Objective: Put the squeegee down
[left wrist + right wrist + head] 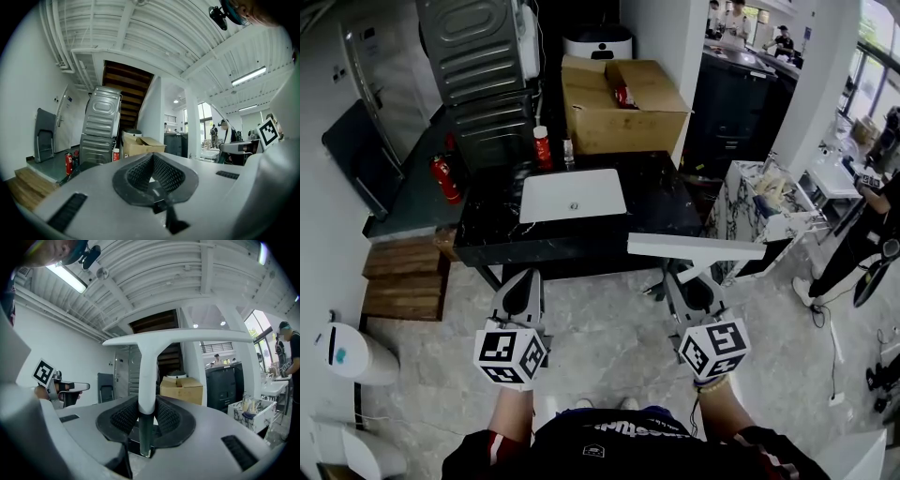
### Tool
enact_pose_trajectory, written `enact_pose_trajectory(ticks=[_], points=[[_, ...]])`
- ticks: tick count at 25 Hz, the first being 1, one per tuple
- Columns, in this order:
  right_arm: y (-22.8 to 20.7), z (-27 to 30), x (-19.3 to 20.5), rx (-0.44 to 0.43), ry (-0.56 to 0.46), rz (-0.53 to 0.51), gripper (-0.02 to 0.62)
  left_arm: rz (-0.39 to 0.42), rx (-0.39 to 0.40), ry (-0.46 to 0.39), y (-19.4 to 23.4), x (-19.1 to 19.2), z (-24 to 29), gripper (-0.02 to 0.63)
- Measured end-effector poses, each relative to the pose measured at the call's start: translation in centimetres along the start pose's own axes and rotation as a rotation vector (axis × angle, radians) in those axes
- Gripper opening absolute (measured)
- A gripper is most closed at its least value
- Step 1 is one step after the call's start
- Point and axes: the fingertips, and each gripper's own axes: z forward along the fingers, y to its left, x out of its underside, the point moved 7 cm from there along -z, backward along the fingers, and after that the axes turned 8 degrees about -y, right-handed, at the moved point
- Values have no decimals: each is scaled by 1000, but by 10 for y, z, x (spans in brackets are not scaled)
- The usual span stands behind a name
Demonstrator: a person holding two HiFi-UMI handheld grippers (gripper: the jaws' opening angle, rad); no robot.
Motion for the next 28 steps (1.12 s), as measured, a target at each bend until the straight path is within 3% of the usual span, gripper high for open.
enact_pose_trajectory(ticks=[15,21,28], points=[[-75,4,19,-14,16,30,126,42,-30,30,-49,18,41,14],[-80,65,38,-28,22,27,126,24,-44,33,-11,39,87,14],[-90,183,48,13,13,13,126,-14,-25,13,75,57,184,14]])
